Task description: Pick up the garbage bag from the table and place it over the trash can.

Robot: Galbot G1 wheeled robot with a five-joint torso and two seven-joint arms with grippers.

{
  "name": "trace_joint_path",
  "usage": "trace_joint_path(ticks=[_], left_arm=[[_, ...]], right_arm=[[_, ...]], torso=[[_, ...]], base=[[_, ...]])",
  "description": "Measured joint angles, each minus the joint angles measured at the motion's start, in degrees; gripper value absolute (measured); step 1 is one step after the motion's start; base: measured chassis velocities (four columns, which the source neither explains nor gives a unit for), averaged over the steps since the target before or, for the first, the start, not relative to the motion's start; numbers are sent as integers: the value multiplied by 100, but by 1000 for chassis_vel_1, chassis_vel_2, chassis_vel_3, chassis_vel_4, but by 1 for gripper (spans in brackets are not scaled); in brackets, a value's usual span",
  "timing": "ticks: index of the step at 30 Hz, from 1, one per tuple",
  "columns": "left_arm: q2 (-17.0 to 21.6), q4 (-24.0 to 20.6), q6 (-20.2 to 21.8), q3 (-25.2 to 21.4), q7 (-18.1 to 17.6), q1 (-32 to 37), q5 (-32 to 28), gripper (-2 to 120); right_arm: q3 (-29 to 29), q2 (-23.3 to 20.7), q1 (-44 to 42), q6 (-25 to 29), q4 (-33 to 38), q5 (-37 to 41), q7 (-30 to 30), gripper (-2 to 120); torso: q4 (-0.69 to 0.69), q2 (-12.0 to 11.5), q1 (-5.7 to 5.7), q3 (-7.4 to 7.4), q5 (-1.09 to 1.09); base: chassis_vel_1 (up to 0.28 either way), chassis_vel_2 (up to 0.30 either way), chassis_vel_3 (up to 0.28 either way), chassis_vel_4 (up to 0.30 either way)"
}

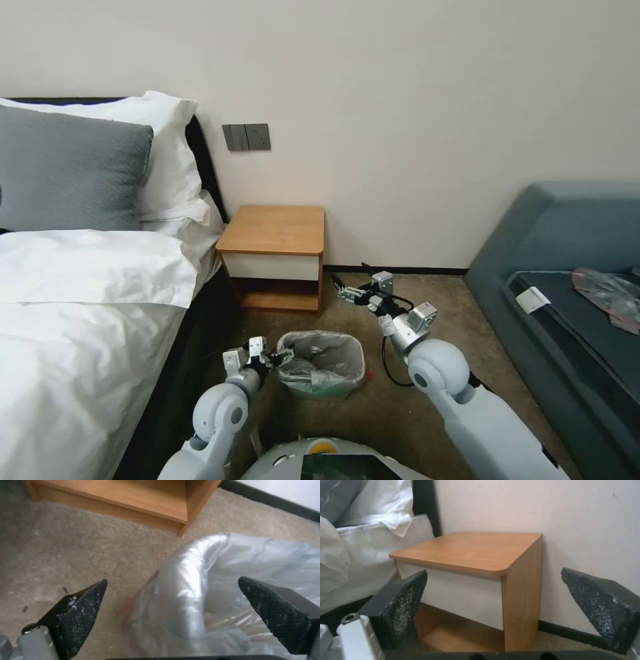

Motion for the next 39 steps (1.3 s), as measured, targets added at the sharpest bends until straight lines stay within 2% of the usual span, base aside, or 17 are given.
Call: trace_joint_path(ticks=[2, 6, 7, 10, 11, 12, 13, 14, 15, 16, 18, 19, 22, 25, 39], left_arm=[[2, -14, -51, 9, 42, 34, 181, 100], [56, -22, -583, 37, 291, 174, 1140, 100], [56, -22, -583, 37, 291, 174, 1140, 100], [105, 213, -1620, -13, 591, 180, 1935, 100], [122, 354, -2118, -52, 703, 160, 2185, 100], [122, 354, -2118, -52, 703, 160, 2185, 100], [136, 552, -2823, -78, 756, 133, 2359, 100], [139, 690, -3296, -95, 785, 101, 2458, 100], [139, 690, -3296, -95, 785, 101, 2458, 100], [142, 859, -3793, -122, 856, 54, 2589, 100], [148, 984, -4092, -139, 890, 34, 2629, 100], [148, 984, -4092, -139, 890, 34, 2629, 100], [129, 1152, -4444, -154, 834, 41, 2681, 99], [123, 1203, -4539, -156, 710, 42, 2692, 97], [121, 1207, -4520, -154, 648, 42, 2676, 97]], right_arm=[[11, 10, 0, 0, -8, 0, 0, 100], [96, 125, -101, -11, -13, -67, 68, 100], [96, 125, -101, -11, -13, -67, 68, 100], [180, 394, -477, -229, 147, -456, 550, 100], [193, 522, -700, -290, 207, -697, 733, 100], [193, 522, -700, -290, 207, -697, 733, 100], [212, 669, -956, -275, 221, -1040, 830, 100], [228, 780, -1122, -190, 208, -1266, 863, 100], [228, 780, -1122, -190, 208, -1266, 863, 100], [256, 949, -1343, -49, 165, -1569, 908, 100], [321, 1210, -1617, 191, 86, -1938, 935, 100], [321, 1210, -1617, 191, 86, -1938, 935, 100], [435, 1599, -1976, 754, -190, -2438, 886, 100], [463, 1696, -2067, 927, -291, -2521, 851, 100], [469, 1696, -2058, 966, -313, -2515, 827, 100]], torso=[[0, 0, 0, 0, 0], [1, 0, 0, 0, 0], [1, 0, 0, 0, 0], [1, 0, 0, 0, -1], [0, 0, 0, 0, 1], [0, 0, 0, 0, 1], [-1, 0, 0, 0, -1], [-1, 0, 0, 0, -1], [-1, 0, 0, 0, -1], [-1, 0, 0, 0, -1], [0, 0, 0, 0, -1], [0, 0, 0, 0, -1], [0, 0, 0, 0, -1], [0, 0, 0, 0, 0], [0, 0, 0, 0, 0]], base=[[0, 0, 0, 0], [0, 0, 0, 0], [0, 0, 0, 0], [0, 0, 0, 0], [0, 0, 0, 0], [0, 0, 0, 0], [0, 0, 0, 0], [0, 0, 0, 0], [0, 0, 0, 0], [0, 0, 0, 0], [0, 0, 0, 0], [0, 0, 0, 0], [0, 0, 0, 0], [0, 0, 0, 0], [0, 0, 0, 0]])
